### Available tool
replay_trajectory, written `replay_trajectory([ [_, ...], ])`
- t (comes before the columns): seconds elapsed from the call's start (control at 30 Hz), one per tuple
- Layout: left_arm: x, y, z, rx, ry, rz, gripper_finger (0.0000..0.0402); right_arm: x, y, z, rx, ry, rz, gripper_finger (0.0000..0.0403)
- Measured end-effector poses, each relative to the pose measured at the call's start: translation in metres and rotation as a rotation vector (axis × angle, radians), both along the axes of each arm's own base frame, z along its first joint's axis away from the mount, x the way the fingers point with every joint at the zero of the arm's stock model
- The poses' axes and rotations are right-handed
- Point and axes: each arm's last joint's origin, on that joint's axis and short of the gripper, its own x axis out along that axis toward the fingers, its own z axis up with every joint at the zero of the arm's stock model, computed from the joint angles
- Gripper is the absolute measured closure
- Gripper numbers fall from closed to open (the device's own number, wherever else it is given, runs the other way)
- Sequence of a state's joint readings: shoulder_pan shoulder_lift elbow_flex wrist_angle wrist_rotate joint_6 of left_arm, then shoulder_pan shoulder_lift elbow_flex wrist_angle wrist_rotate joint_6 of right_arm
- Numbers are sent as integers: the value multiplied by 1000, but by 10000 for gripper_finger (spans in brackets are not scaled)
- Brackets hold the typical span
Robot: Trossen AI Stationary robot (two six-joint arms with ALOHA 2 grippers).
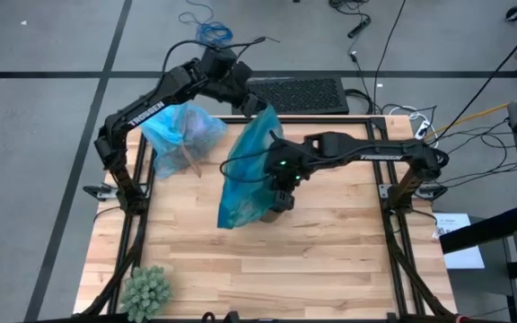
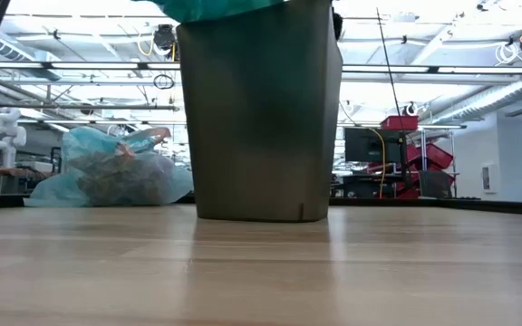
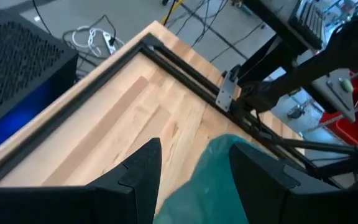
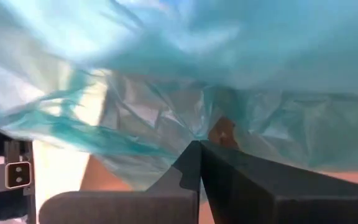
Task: Place trash/remove bag and relplace
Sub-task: Insert the blue trash bag into the black trash bin
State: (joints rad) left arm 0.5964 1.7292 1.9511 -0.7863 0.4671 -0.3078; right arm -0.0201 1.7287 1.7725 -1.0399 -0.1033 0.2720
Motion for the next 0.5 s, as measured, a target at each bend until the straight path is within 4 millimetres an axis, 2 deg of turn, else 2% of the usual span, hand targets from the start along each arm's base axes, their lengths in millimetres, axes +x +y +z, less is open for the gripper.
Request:
replay_trajectory([
  [0.2, 0, -1, -3, -6, 24, -7, 219, -29, 4, 46, -23, -208, -19, 403],
  [0.33, 0, -1, -2, -6, 22, -3, 219, -39, -6, 77, -140, -422, -111, 403],
  [0.4, 1, -2, -2, -10, 17, -2, 219, -38, -17, 81, -195, -466, -144, 403],
  [0.5, 3, -3, 0, 2, -1, -10, 219, -24, -36, 63, -229, -377, -181, 403],
])
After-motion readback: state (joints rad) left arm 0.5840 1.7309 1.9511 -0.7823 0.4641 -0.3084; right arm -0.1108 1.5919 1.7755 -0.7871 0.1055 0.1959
